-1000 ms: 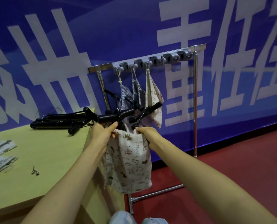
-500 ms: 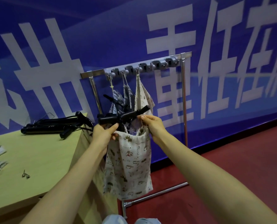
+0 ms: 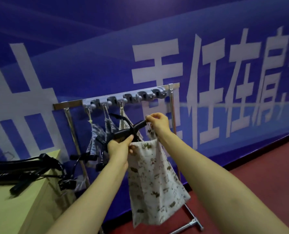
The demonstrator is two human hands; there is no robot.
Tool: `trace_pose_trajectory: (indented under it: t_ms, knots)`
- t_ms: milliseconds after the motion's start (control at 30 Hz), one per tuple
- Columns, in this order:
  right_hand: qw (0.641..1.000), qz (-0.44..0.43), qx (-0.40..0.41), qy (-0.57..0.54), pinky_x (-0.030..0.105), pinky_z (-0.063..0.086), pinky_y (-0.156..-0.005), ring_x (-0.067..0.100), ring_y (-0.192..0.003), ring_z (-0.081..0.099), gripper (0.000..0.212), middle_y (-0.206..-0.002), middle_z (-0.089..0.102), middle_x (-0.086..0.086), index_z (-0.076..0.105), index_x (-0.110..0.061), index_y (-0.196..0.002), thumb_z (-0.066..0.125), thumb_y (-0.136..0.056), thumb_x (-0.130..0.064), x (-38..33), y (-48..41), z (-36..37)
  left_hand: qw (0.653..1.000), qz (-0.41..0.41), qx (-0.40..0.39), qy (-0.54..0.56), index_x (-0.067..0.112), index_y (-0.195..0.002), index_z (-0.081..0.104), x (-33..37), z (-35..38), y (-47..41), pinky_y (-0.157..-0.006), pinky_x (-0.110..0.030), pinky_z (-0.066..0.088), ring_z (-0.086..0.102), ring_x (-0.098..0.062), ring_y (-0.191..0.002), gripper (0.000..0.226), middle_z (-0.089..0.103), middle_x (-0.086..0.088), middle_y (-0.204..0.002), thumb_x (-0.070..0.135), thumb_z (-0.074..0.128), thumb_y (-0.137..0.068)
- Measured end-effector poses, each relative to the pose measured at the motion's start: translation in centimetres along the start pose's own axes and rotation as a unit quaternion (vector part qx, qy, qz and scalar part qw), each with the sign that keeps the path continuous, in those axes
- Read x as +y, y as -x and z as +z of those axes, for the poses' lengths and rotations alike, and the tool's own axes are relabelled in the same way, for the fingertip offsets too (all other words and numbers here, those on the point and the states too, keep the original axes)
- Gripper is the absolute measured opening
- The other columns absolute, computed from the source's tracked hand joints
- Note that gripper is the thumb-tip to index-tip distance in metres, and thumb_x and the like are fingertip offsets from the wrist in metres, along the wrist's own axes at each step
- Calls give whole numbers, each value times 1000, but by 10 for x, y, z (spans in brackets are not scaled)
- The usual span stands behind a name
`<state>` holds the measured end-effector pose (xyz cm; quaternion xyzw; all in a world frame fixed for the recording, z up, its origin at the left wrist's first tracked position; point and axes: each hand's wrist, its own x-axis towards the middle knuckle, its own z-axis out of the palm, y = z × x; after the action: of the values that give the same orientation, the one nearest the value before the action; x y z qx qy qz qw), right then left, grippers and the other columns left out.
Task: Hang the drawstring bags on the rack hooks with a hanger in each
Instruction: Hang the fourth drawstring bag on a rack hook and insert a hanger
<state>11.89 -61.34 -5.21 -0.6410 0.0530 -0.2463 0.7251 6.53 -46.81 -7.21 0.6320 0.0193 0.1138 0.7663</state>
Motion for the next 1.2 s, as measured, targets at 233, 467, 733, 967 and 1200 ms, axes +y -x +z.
trace_pose_trajectory:
  t_ms: [233, 467, 733, 967, 1200]
  knots:
    - [994, -55, -63, 64, 19, 40, -50, 5, -51, 54, 13, -66, 67, -1, 60, -12, -76, 65, -88, -15, -17, -78, 26, 998, -19, 50, 29, 5, -70, 55, -3, 35, -70, -46, -26, 41, 45, -18, -45, 19, 54, -7, -58, 9, 70, -81]
    - [979, -105, -55, 169, 35, 49, -69, 14, -62, 53, 21, -64, 58, 0, 58, -15, -65, 69, -83, -21, -29, -147, 65, 997, 12, 75, 23, 2, -72, 57, -1, 43, -114, -34, -16, 39, 46, -11, -36, 16, 55, -8, -56, 8, 68, -83]
    - [968, -89, -24, 232, 47, 55, -85, 27, -88, 66, 4, -84, 66, 6, 61, -17, -83, 62, -79, -19, -25, -183, 85, 998, 9, 53, 43, -8, -99, 60, -8, 51, -133, -35, -14, 41, 52, -2, -33, 20, 60, -10, -63, 6, 64, -86]
    - [979, -52, -10, 195, 38, 54, -76, 23, -78, 61, 8, -71, 57, 1, 61, -13, -85, 61, -79, -18, -24, -191, 89, 998, 11, 61, 27, -7, -101, 59, -17, 52, -143, -36, -15, 42, 52, -4, -35, 20, 59, -5, -60, 6, 64, -86]
    - [996, 76, -13, 40, 27, 35, -50, 22, -57, 40, 20, -58, 41, 7, 43, -12, -64, 50, -81, -5, -19, -192, 96, 998, -4, 50, 31, -4, -101, 60, -26, 48, -145, -39, -16, 43, 55, -9, -45, 18, 61, -4, -62, 7, 63, -87]
